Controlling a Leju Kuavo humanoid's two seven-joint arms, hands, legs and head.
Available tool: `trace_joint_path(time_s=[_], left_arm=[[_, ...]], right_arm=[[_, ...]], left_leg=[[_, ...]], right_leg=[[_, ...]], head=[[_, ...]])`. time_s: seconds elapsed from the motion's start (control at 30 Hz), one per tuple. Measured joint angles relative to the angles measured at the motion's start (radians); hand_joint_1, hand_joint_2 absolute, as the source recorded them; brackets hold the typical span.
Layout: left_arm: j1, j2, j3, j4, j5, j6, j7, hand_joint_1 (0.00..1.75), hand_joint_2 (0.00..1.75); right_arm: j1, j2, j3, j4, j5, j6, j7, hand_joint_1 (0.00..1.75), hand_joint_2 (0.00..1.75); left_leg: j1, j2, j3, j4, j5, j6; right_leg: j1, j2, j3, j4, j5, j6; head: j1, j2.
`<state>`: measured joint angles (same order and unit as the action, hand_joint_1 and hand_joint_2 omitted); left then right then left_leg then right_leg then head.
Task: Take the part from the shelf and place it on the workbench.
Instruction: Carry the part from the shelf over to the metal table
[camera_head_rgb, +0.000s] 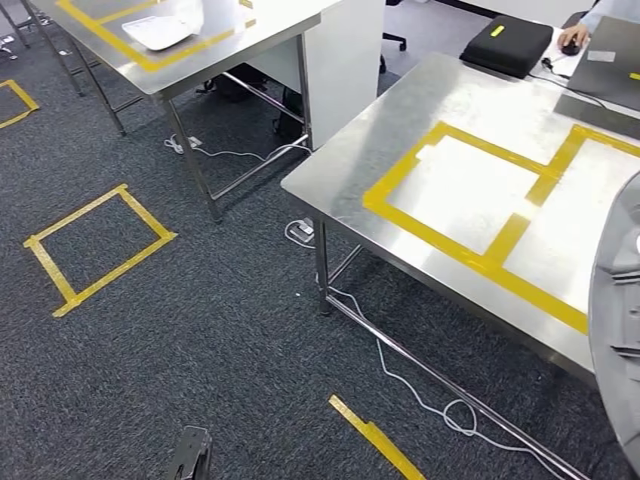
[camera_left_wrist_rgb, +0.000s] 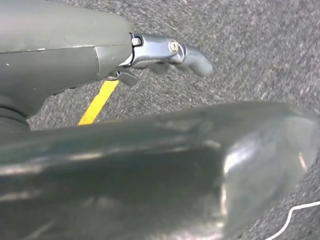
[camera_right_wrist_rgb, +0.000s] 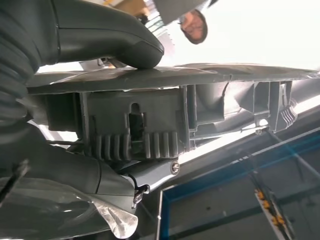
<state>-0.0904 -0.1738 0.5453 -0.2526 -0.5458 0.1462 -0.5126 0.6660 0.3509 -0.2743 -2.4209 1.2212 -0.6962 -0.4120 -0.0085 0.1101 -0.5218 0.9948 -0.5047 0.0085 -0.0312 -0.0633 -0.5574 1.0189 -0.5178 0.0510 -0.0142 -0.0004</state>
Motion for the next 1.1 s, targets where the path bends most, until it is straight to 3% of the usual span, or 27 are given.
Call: trace_joint_path(time_s=[0.07, 0.13, 0.2, 0.27, 0.3, 0.33, 0.37, 0.43, 0.5, 0.57, 0.63, 0.7, 0.77, 0.8, 0.83, 0.9, 0.97, 1.0, 1.03, 1.1], left_arm=[[-0.003, 0.0, 0.0, 0.0, 0.006, 0.0, -0.001, 0.0, 0.0], [-0.004, 0.0, 0.0, 0.0, 0.012, 0.0, -0.003, 0.0, 0.0], [-0.002, 0.0, 0.0, 0.0, 0.013, 0.0, -0.004, 0.0, 0.0], [0.001, 0.0, 0.0, 0.0, 0.014, -0.002, -0.004, 0.0, 0.0], [0.002, 0.0, 0.0, 0.0, 0.014, -0.003, -0.004, 0.0, 0.0], [0.002, 0.001, 0.0, 0.0, 0.014, -0.004, -0.004, 0.0, 0.0], [0.002, 0.001, 0.0, 0.0, 0.014, -0.005, -0.004, 0.0, 0.0], [0.002, 0.004, 0.0, 0.0, 0.013, -0.006, -0.004, 0.0, 0.0], [0.002, 0.006, 0.001, 0.0, 0.012, -0.006, -0.003, 0.0, 0.0], [-0.002, 0.005, 0.001, 0.0, 0.012, -0.006, -0.003, 0.0, 0.0], [-0.005, 0.004, 0.001, 0.0, 0.013, -0.006, -0.003, 0.0, 0.0], [-0.003, 0.004, 0.001, 0.0, 0.013, -0.007, -0.003, 0.0, 0.0], [0.002, 0.004, 0.002, 0.0, 0.012, -0.009, -0.002, 0.0, 0.0], [0.004, 0.004, 0.002, 0.0, 0.011, -0.011, -0.002, 0.0, 0.0], [0.003, 0.004, 0.002, 0.0, 0.01, -0.012, -0.002, 0.0, 0.0], [-0.002, 0.004, 0.002, 0.0, 0.002, -0.016, -0.002, 0.0, 0.0], [-0.008, 0.004, 0.002, 0.0, -0.007, -0.021, 0.0, 0.0, 0.0], [-0.01, 0.005, 0.002, 0.0, -0.011, -0.022, 0.002, 0.0, 0.0], [-0.012, 0.005, 0.002, 0.0, -0.015, -0.023, 0.003, 0.0, 0.0], [-0.014, 0.008, 0.002, 0.0, -0.021, -0.025, 0.004, 0.0, 0.0]], right_arm=[[0.008, 0.0, 0.0, 0.001, -0.001, 0.0, -0.007, 1.75, 1.75], [0.019, 0.0, 0.002, 0.005, -0.004, 0.0, -0.021, 1.75, 1.75], [0.031, 0.0, 0.004, 0.012, -0.008, 0.0, -0.034, 1.75, 1.75], [0.048, 0.001, 0.008, 0.023, -0.01, 0.002, -0.041, 1.75, 1.75], [0.059, 0.001, 0.01, 0.03, -0.01, 0.007, -0.042, 1.75, 1.75], [0.07, 0.001, 0.012, 0.035, -0.01, 0.013, -0.043, 1.75, 1.75], [0.081, 0.001, 0.014, 0.04, -0.009, 0.02, -0.043, 1.75, 1.75], [0.095, 0.001, 0.018, 0.049, -0.008, 0.029, -0.041, 1.75, 1.75], [0.103, 0.001, 0.021, 0.056, -0.008, 0.032, -0.04, 1.75, 1.75], [0.11, 0.001, 0.022, 0.061, -0.008, 0.032, -0.04, 1.75, 1.75], [0.117, 0.001, 0.022, 0.064, -0.008, 0.033, -0.04, 1.75, 1.75], [0.117, 0.0, 0.024, 0.07, -0.008, 0.04, -0.038, 1.75, 1.75], [0.115, 0.0, 0.025, 0.074, -0.01, 0.075, -0.028, 1.75, 1.75], [0.116, -0.001, 0.025, 0.076, -0.014, 0.108, -0.018, 1.75, 1.75], [0.118, -0.002, 0.025, 0.077, -0.02, 0.146, -0.007, 1.75, 1.75], [0.123, -0.01, 0.014, 0.078, -0.035, 0.238, 0.018, 1.75, 1.75], [0.126, -0.019, -0.008, 0.077, -0.039, 0.328, 0.041, 1.75, 1.75], [0.126, -0.023, -0.023, 0.076, -0.037, 0.366, 0.047, 1.75, 1.75], [0.125, -0.028, -0.038, 0.075, -0.035, 0.399, 0.052, 1.75, 1.75], [0.116, -0.038, -0.07, 0.072, -0.03, 0.451, 0.056, 1.75, 1.75]], left_leg=[[0.004, 0.006, 0.004, 0.006, -0.006, -0.009], [0.011, -0.03, -0.009, 0.046, -0.045, -0.018], [0.014, -0.081, -0.056, 0.164, -0.118, -0.023], [0.014, -0.099, -0.104, 0.281, -0.164, -0.019], [0.013, -0.101, -0.109, 0.295, -0.157, -0.014], [0.011, -0.106, -0.097, 0.267, -0.131, -0.007], [0.009, -0.117, -0.07, 0.207, -0.092, 0.003], [0.004, -0.172, -0.015, 0.077, -0.031, 0.029], [-0.001, -0.208, 0.006, 0.022, -0.016, 0.045], [-0.001, -0.187, 0.01, 0.005, -0.011, 0.046], [0.004, -0.158, 0.015, -0.017, 0.0, 0.043], [0.004, -0.127, 0.016, -0.028, 0.006, 0.042], [0.001, -0.093, 0.013, -0.027, 0.007, 0.042], [0.001, -0.077, 0.011, -0.027, 0.007, 0.041], [0.001, -0.066, 0.011, -0.026, 0.006, 0.038], [0.001, -0.052, 0.01, -0.019, 0.004, 0.031], [-0.003, -0.045, 0.007, -0.007, -0.001, 0.021], [-0.005, -0.044, 0.005, -0.002, -0.004, 0.018], [-0.008, -0.045, 0.003, 0.001, -0.003, 0.024], [-0.009, -0.047, 0.0, 0.006, -0.002, 0.039]], right_leg=[[0.0, 0.021, -0.006, 0.002, 0.003, -0.021], [-0.001, 0.041, -0.009, 0.002, 0.009, -0.034], [0.0, 0.062, -0.014, 0.002, 0.014, -0.042], [0.005, 0.088, -0.018, 0.002, 0.017, -0.046], [0.007, 0.102, -0.019, 0.002, 0.018, -0.047], [0.01, 0.116, -0.018, 0.002, 0.019, -0.048], [0.012, 0.13, -0.018, 0.002, 0.021, -0.048], [0.011, 0.155, -0.021, 0.002, 0.025, -0.044], [0.004, 0.18, -0.03, 0.002, 0.032, -0.034], [0.001, 0.197, -0.042, -0.001, 0.039, -0.02], [0.006, 0.156, -0.063, 0.025, 0.019, -0.012], [0.009, 0.093, -0.105, 0.114, -0.038, -0.007], [0.008, 0.073, -0.148, 0.222, -0.088, 0.002], [0.008, 0.068, -0.153, 0.247, -0.093, 0.006], [0.008, 0.065, -0.133, 0.225, -0.078, 0.009], [0.007, 0.054, -0.048, 0.095, -0.031, 0.009], [0.008, 0.046, 0.02, -0.006, -0.009, -0.002], [0.008, 0.044, 0.031, -0.023, -0.008, -0.009], [0.008, 0.045, 0.033, -0.023, -0.004, -0.014], [0.003, 0.043, 0.031, -0.026, 0.003, -0.012]], head=[[-0.002, 0.0], [-0.004, 0.0], [-0.005, 0.0], [-0.006, 0.0], [-0.005, 0.0], [-0.005, 0.0], [-0.005, 0.0], [-0.004, 0.0], [-0.008, 0.0], [-0.012, 0.0], [-0.008, 0.0], [-0.002, 0.0], [0.0, 0.0], [-0.001, 0.0], [-0.001, 0.0], [-0.001, 0.0], [-0.002, 0.0], [-0.002, 0.0], [-0.003, 0.0], [-0.003, 0.0]])
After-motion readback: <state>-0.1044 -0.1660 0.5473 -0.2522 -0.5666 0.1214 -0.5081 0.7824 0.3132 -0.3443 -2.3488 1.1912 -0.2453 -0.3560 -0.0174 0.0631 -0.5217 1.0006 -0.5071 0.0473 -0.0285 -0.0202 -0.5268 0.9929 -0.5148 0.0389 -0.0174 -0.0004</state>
